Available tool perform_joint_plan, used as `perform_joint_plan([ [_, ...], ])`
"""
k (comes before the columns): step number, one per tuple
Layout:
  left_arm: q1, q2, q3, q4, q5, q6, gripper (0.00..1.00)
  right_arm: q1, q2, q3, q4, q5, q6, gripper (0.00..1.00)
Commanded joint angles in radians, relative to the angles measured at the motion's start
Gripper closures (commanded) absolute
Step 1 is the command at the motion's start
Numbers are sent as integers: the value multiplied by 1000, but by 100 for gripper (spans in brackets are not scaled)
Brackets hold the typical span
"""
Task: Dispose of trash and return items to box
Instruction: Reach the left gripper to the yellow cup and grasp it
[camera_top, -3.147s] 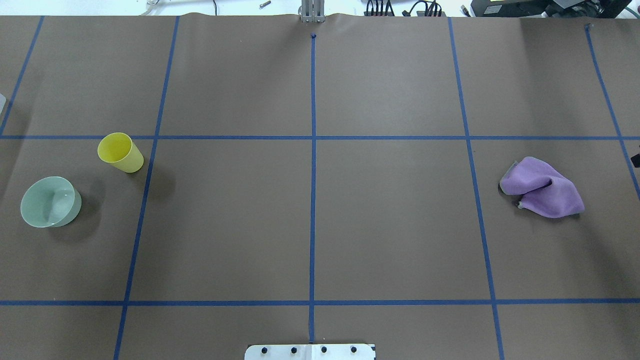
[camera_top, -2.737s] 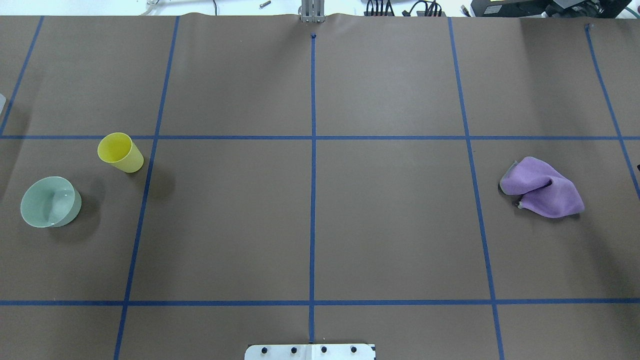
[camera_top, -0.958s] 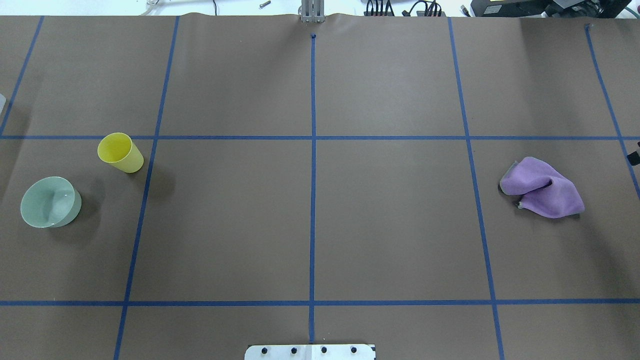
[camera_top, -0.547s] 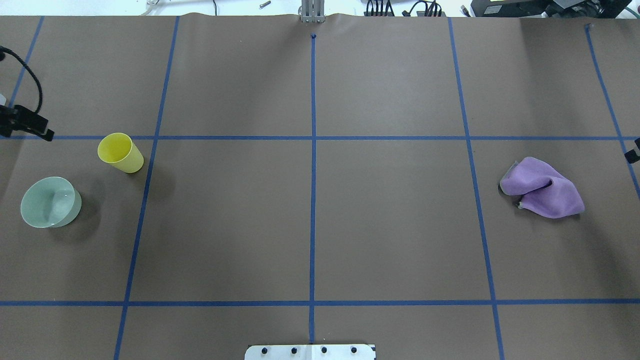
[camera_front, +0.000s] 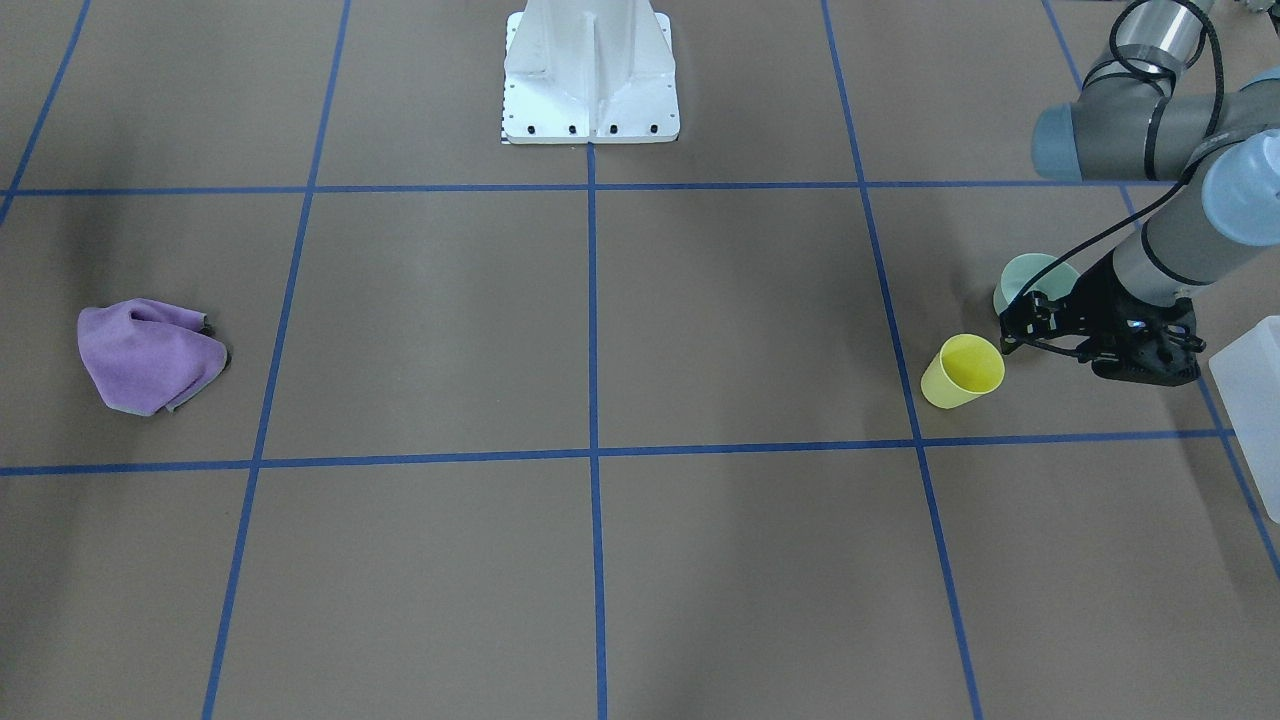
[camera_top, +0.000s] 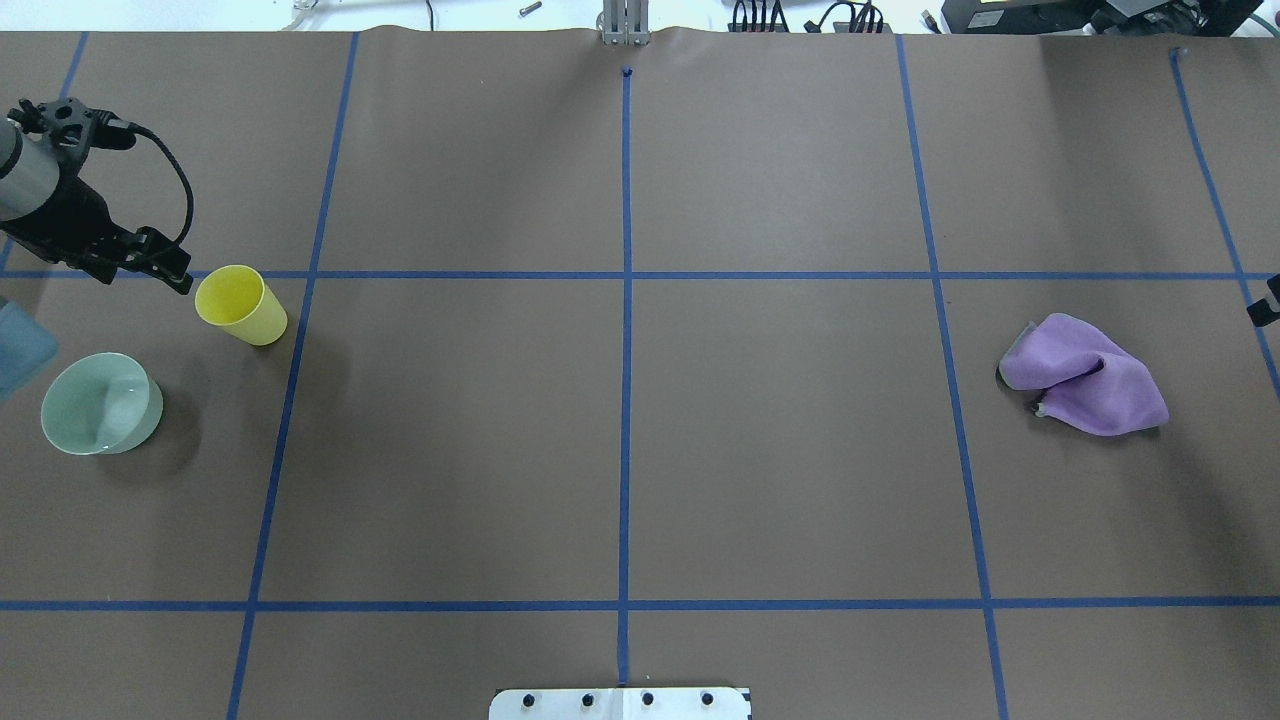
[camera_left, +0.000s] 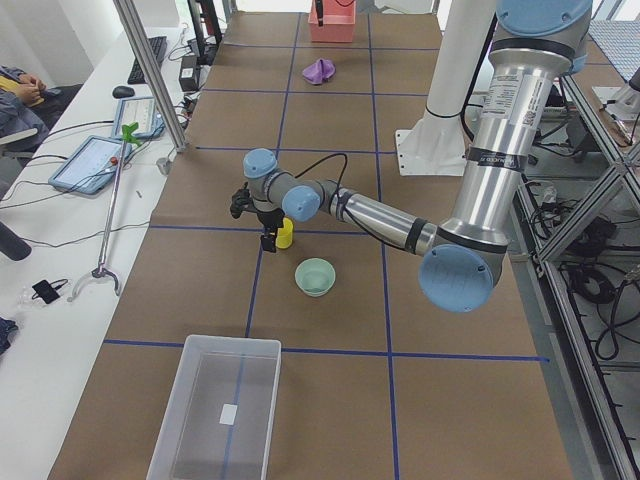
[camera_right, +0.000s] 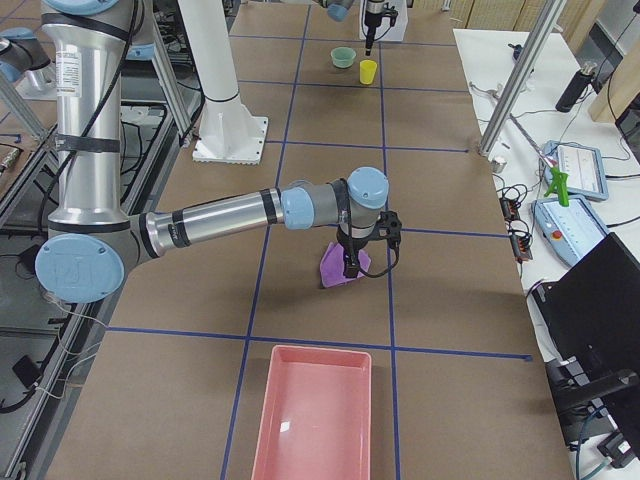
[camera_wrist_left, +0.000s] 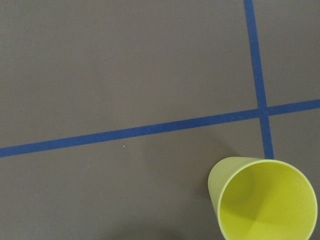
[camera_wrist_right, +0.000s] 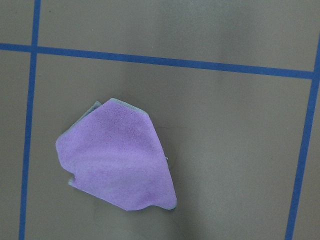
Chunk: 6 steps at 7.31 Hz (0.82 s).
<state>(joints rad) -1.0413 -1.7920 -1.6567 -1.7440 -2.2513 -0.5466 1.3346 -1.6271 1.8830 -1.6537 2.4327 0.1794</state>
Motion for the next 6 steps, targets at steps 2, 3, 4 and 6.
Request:
perform_joint_plan([
  [2,36,-29,29,0,-1,-27,7,-2,1,-1,0,0,0,0],
  [3,40,-36,40,0,1,-29,7,-3,1,-2,0,0,0,0],
  [4,43,-40,44,-2,1,-29,7,-5,1,-2,0,0,0,0],
  [6,47,-50,64,-3,4,-30,16,-6,1,-2,0,0,0,0],
])
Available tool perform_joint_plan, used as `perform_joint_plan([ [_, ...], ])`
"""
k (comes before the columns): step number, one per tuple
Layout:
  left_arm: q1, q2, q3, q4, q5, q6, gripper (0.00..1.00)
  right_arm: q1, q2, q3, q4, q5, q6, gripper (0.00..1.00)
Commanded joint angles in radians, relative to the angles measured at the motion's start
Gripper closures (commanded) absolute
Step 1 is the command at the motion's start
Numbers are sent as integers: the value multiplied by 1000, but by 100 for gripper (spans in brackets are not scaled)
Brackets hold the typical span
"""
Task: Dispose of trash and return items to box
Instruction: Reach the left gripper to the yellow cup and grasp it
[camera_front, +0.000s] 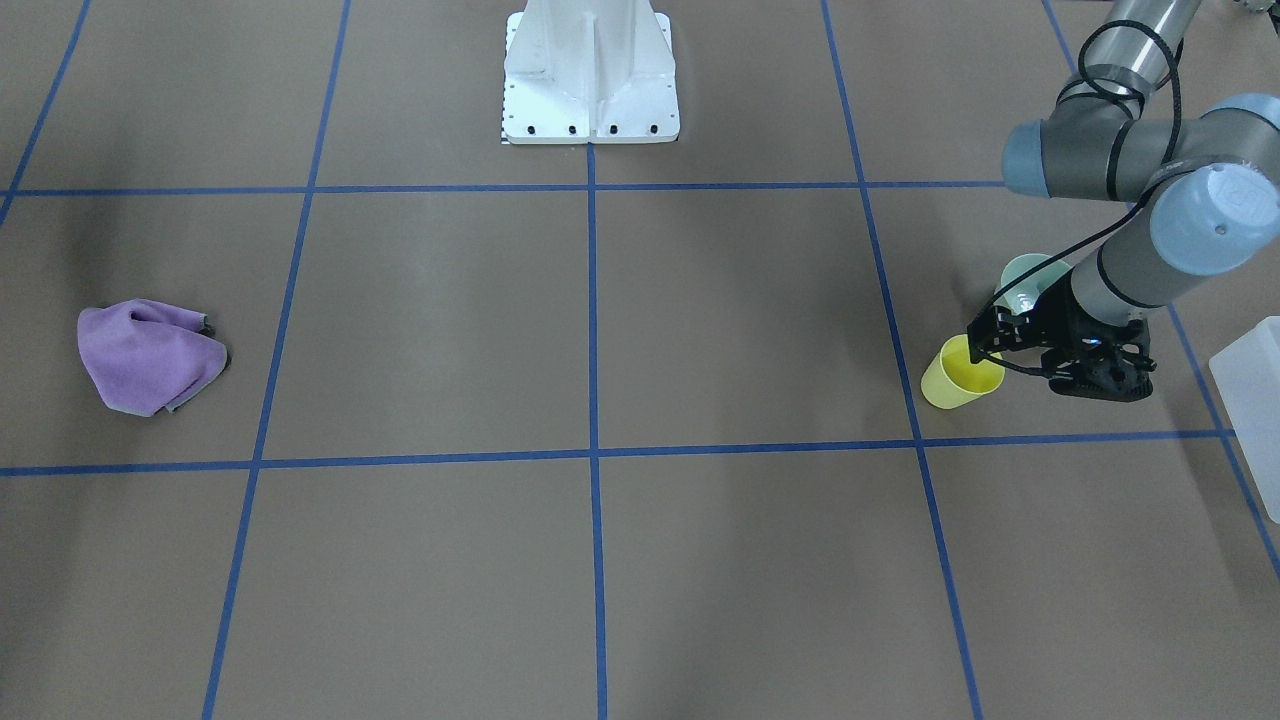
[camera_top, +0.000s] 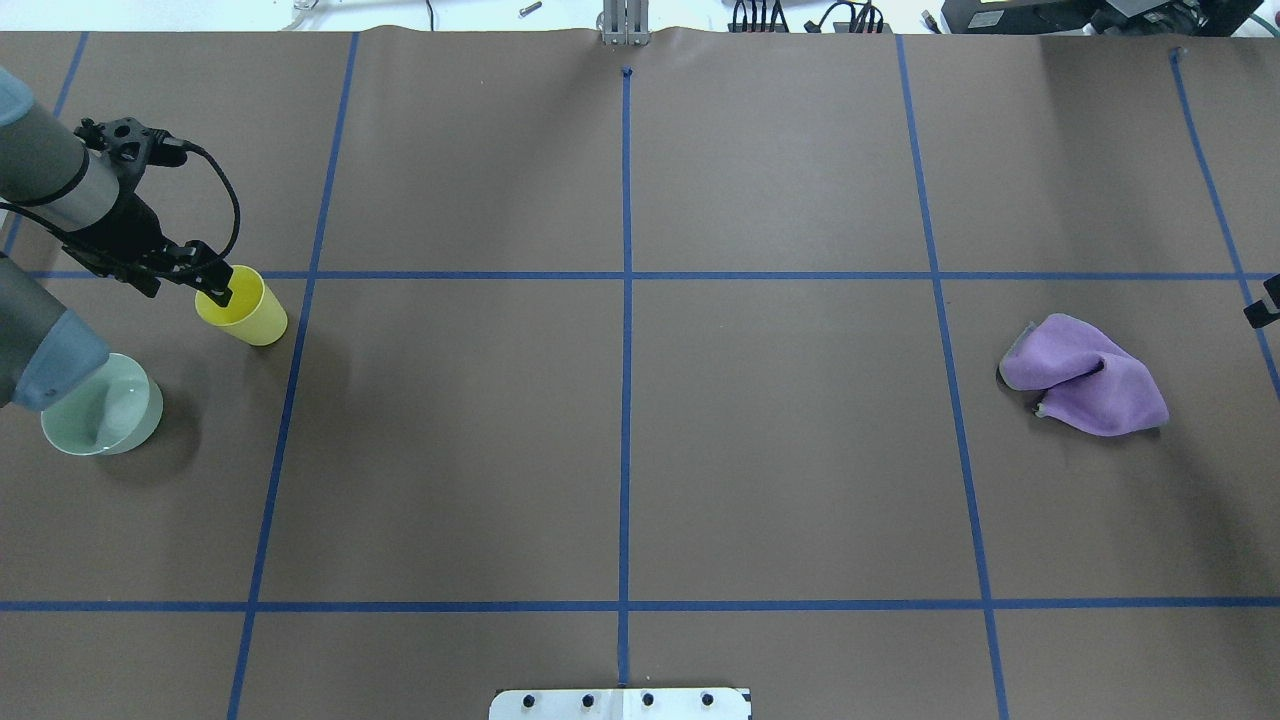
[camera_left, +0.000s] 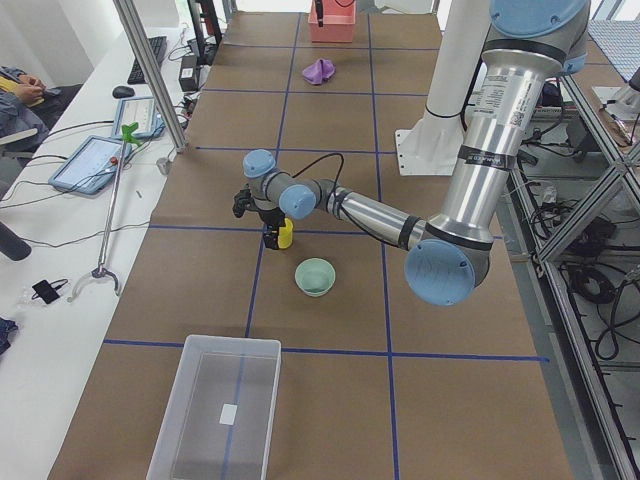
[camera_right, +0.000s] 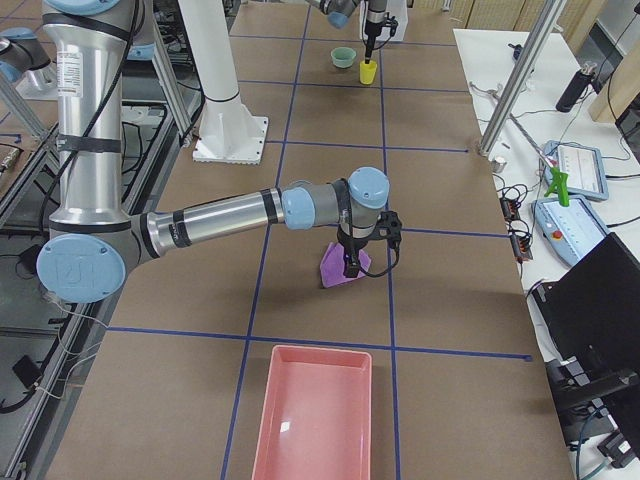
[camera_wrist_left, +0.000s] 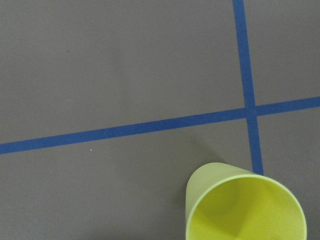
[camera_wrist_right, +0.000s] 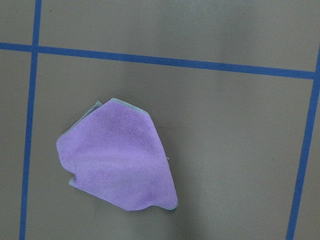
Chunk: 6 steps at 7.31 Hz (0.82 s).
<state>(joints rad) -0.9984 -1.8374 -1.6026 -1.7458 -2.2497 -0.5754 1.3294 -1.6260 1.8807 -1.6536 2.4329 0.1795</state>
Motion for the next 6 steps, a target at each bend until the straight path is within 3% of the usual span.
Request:
perform_joint_plan([
  [1,6,-8,16,-1,2,-3,22,-3,0,0,0,0,0,0],
  [2,7,-16,29,-1,2,-3,28,-4,0,0,0,-2,0,0],
  [3,7,-16,30,-9,2,-4,51,-7,0,0,0,0,0,0],
  [5,9,-16,38,-12,2,-6,78,-10,0,-5,0,-2,0,0],
  [6,9,-16,38,-12,2,-6,100,-10,0,-9,0,0,0,0],
])
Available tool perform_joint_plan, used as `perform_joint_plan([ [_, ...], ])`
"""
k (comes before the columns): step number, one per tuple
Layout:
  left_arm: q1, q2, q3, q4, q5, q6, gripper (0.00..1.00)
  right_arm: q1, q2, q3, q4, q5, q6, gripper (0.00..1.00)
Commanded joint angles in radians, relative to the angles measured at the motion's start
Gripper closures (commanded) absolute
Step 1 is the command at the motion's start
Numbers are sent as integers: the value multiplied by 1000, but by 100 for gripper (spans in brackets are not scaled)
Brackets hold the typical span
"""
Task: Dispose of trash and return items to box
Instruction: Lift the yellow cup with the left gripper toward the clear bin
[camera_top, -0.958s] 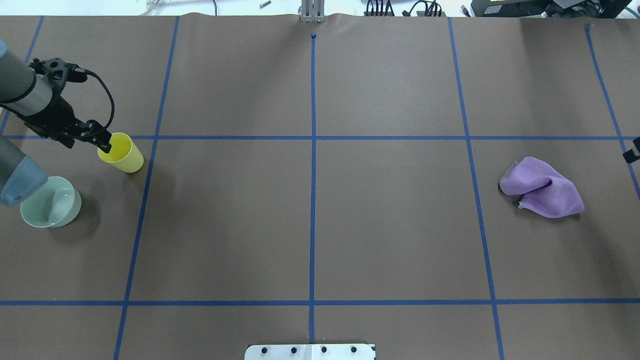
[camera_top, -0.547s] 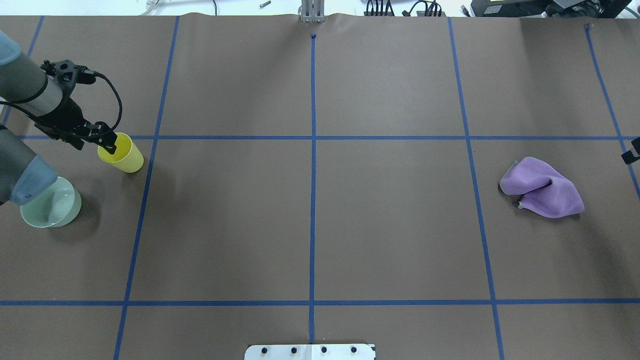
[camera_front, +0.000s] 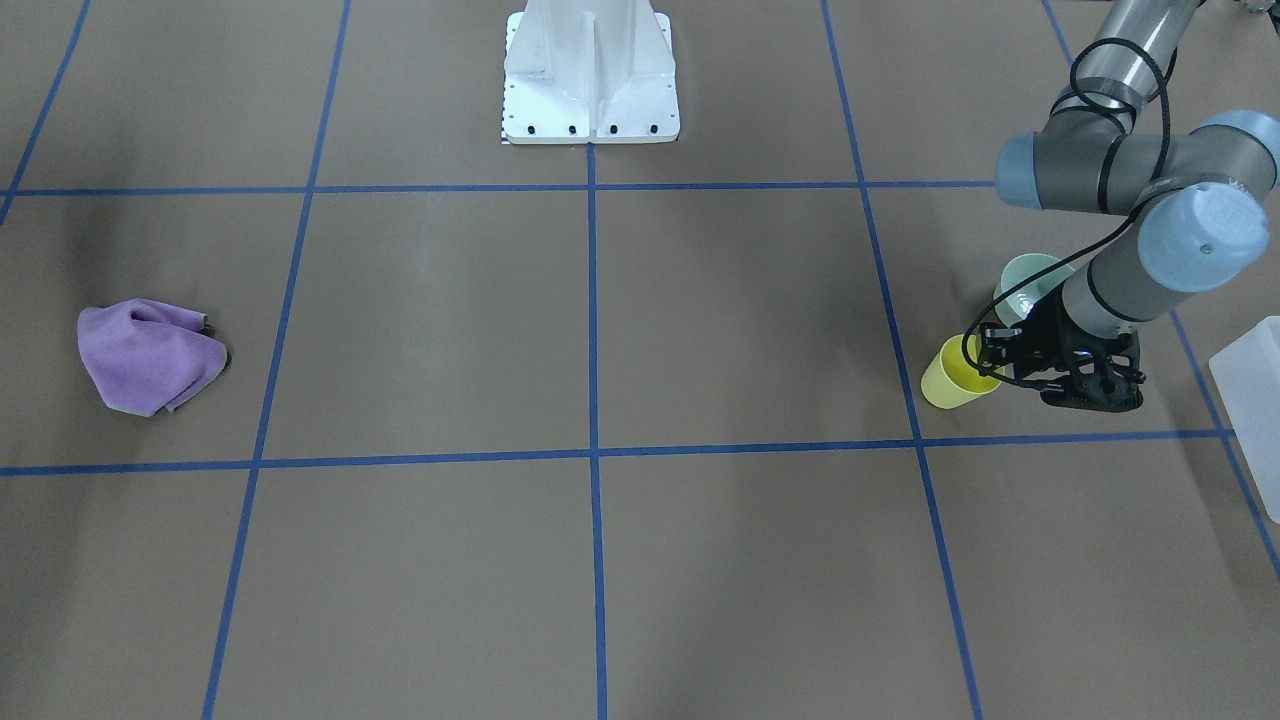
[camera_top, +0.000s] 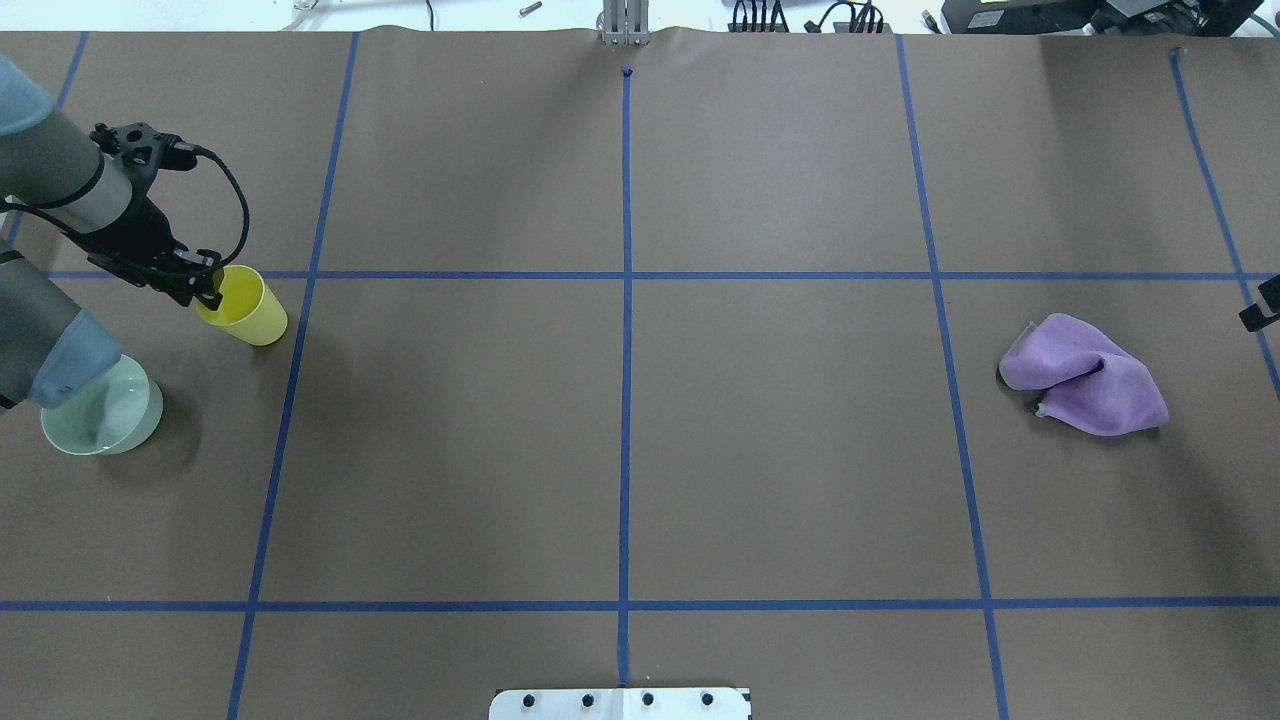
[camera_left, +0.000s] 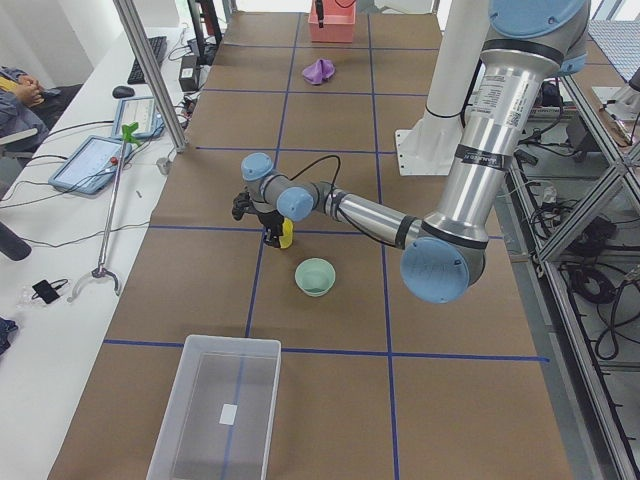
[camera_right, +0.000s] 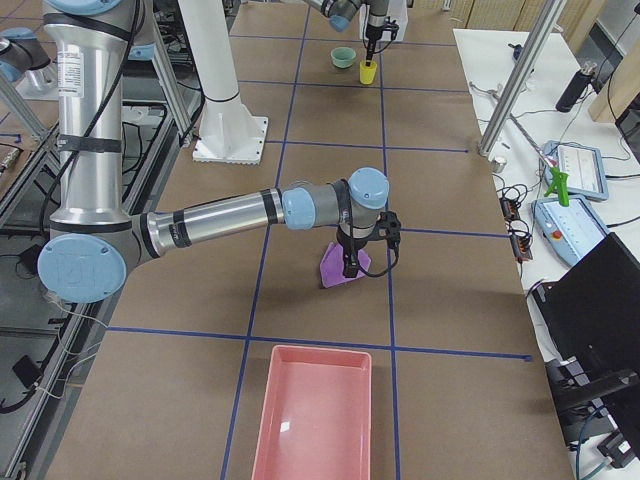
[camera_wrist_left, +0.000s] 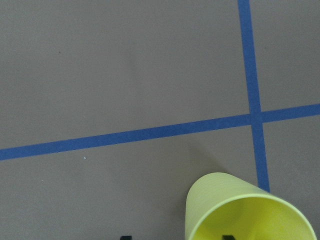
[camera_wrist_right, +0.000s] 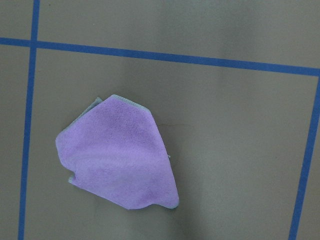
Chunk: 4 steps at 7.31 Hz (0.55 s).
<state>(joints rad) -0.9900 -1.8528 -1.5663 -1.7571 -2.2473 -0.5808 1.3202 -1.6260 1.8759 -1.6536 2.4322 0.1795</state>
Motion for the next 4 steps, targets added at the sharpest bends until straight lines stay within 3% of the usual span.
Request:
perform_joint_plan([
  [1,1,0,0,-1,-6,-1,100,-3,0,-7,18,-1,2,0],
  [3,1,-8,-15,1,-11,-11,100,-4,-2,-117,205,2,20,0],
  [4,1,-17,-37,2,-43,-74,100,-4,12,-115,234,1,122,0],
])
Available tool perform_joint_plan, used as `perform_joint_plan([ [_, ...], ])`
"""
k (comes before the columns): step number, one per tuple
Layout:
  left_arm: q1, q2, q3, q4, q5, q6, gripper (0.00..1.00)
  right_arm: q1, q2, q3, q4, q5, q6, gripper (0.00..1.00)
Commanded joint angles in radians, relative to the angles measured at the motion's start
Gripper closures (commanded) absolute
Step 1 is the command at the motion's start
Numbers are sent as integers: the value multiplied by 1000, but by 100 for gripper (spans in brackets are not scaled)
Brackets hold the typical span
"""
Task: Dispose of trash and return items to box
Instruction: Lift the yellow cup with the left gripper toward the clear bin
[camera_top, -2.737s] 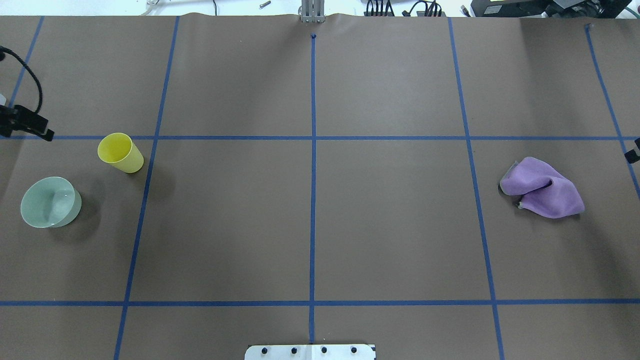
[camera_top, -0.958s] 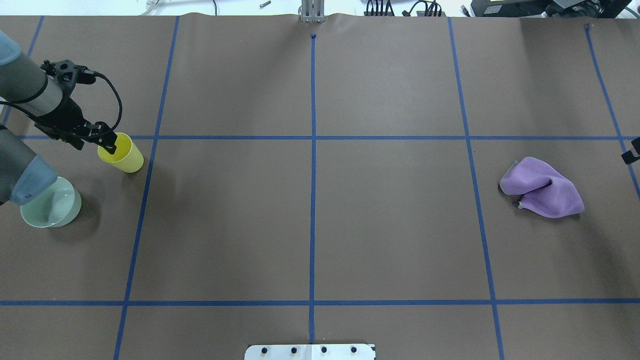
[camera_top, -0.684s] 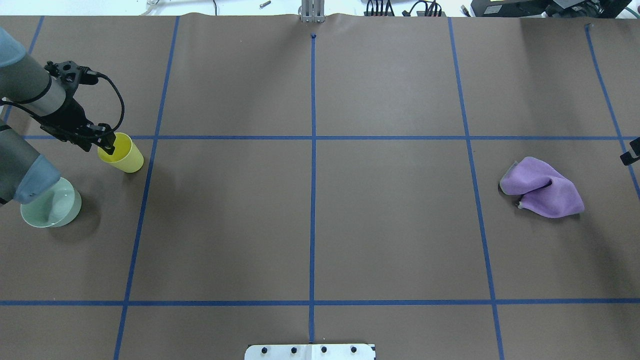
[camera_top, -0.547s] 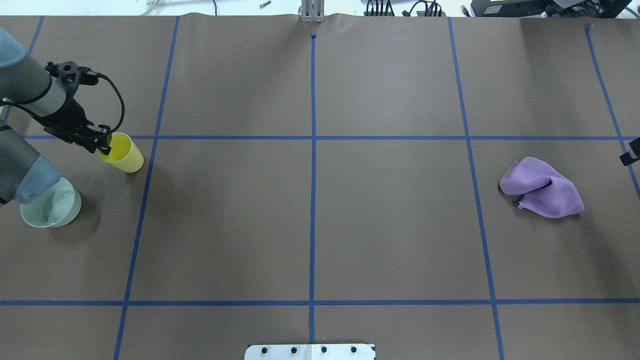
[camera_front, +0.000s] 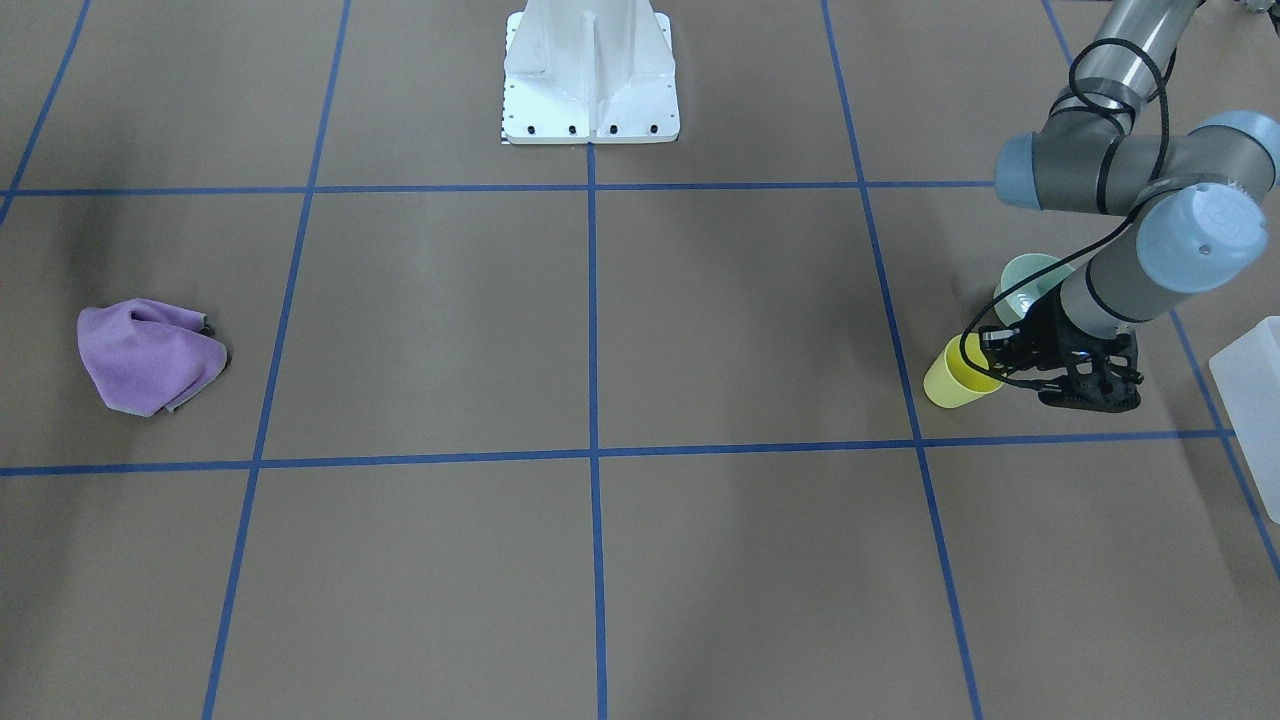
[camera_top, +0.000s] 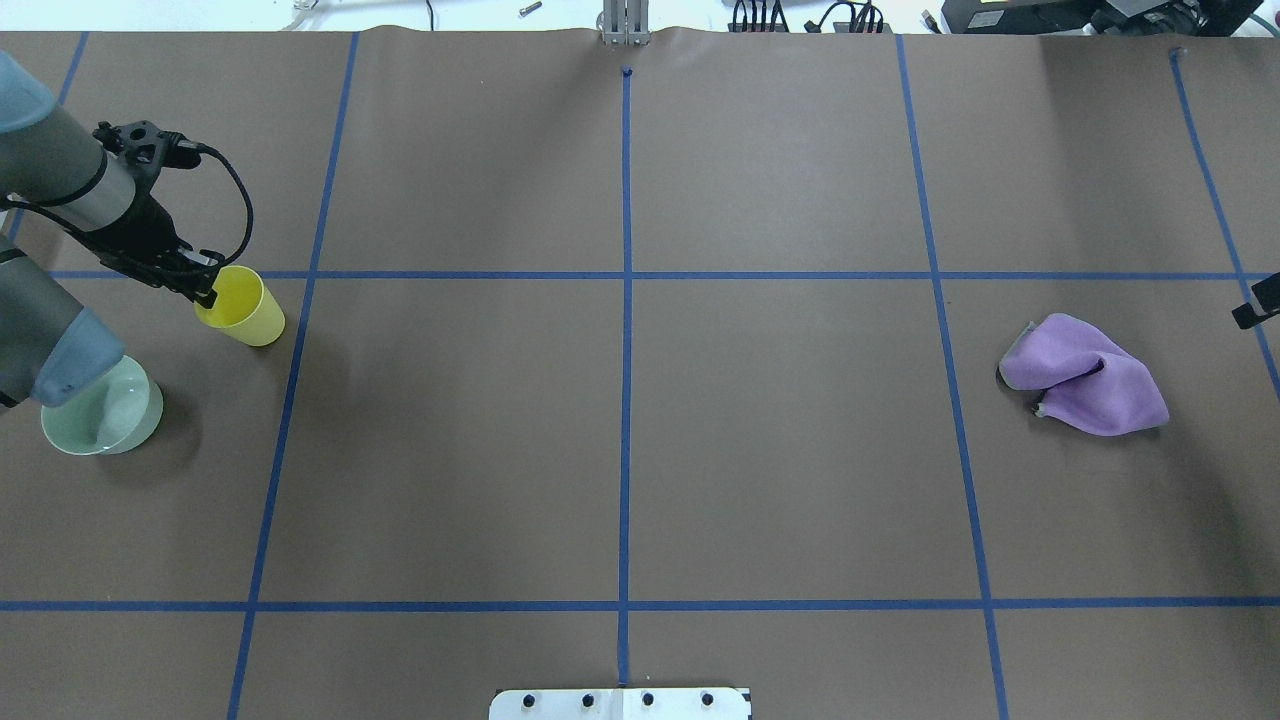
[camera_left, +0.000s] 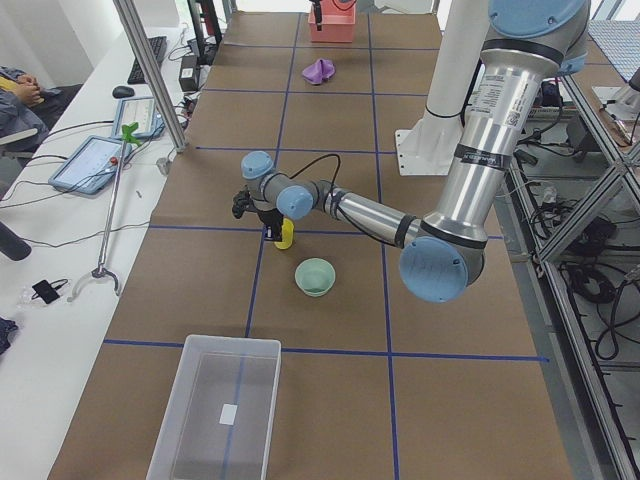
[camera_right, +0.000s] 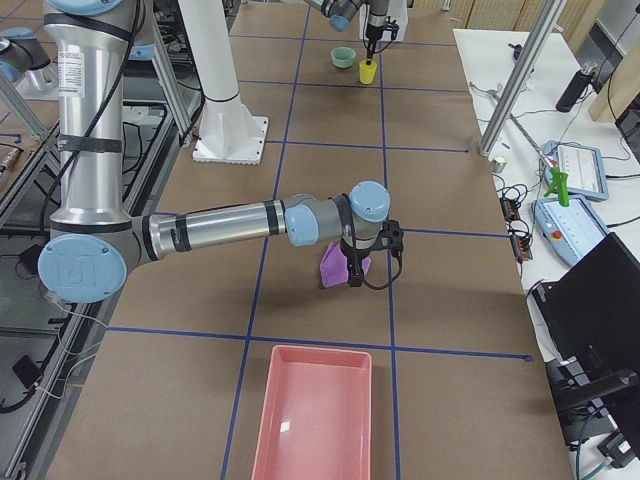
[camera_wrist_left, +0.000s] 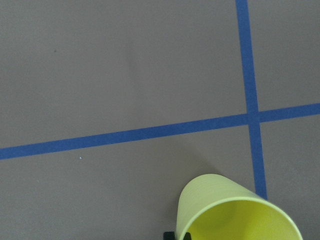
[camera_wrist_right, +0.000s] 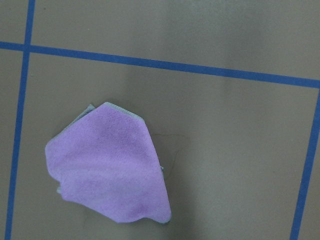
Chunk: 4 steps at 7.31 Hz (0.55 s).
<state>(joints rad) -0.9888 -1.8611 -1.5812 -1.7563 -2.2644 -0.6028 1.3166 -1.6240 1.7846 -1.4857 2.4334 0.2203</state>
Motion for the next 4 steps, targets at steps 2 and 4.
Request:
perform_joint_plan([
  [2,-98,-3,-81,20,-93,-52,100,1,38,-10,74,-4,180,0],
  [4,-245,51,-74,53,-130,187,100,1,38,-10,74,-2,180,0],
])
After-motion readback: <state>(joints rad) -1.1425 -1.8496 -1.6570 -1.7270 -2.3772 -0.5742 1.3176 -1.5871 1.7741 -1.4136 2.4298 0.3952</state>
